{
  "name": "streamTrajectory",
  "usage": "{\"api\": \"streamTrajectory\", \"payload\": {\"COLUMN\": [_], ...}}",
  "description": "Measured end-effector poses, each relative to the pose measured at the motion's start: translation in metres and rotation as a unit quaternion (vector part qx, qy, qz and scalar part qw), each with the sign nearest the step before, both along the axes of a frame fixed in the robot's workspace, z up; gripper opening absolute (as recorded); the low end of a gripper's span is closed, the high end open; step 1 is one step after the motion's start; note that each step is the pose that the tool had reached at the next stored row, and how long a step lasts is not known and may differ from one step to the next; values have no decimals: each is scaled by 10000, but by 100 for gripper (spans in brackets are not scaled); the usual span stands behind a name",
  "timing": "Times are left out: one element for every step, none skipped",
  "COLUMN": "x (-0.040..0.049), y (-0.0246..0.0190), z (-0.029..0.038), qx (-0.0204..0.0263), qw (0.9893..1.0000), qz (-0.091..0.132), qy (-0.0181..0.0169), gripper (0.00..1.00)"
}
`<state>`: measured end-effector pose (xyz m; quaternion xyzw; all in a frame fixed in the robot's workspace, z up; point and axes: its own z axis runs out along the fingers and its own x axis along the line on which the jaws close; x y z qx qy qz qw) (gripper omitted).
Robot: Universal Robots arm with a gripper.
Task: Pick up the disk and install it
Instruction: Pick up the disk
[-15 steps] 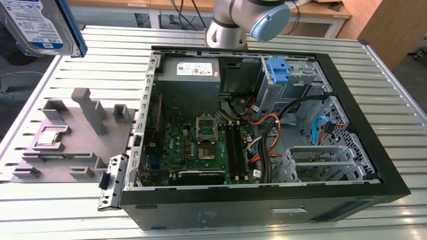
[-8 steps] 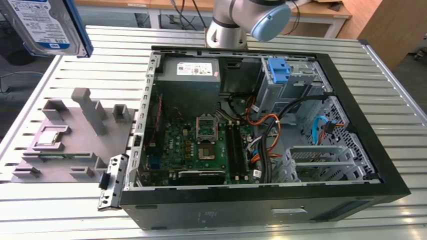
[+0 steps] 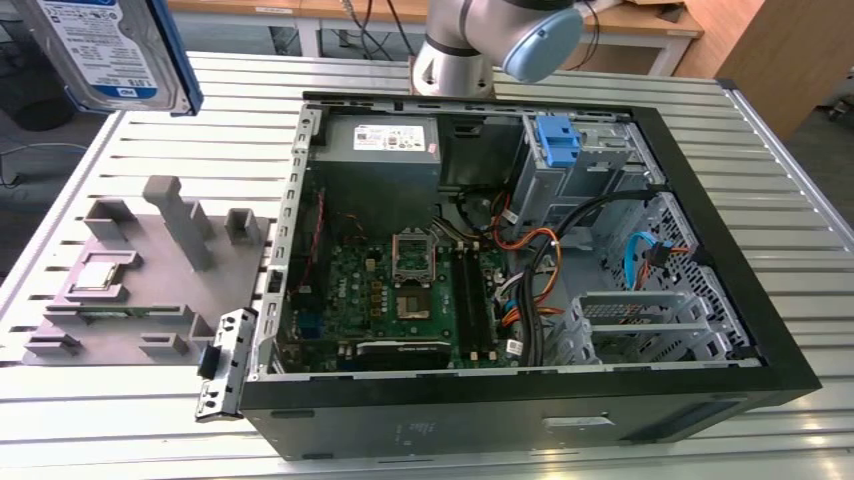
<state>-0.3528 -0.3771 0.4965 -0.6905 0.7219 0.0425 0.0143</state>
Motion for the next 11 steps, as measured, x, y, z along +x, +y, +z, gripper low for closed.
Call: {"api": "streamTrajectory", "payload": {"x": [19,39,59,79,99,120,144,166,188,211,235], "y": [0,0,0,0,0,0,0,0,0,0,0], "z": [0,0,0,0,0,0,0,0,0,0,0], "qx": [0,0,0,0,0,0,0,0,0,0,0], "qw": [10000,10000,10000,10000,10000,10000,10000,10000,10000,10000,10000], "qz": [0,0,0,0,0,0,0,0,0,0,0], "qy": [0,0,0,0,0,0,0,0,0,0,0], "gripper": [35,35,35,35,35,35,35,35,35,35,35]}}
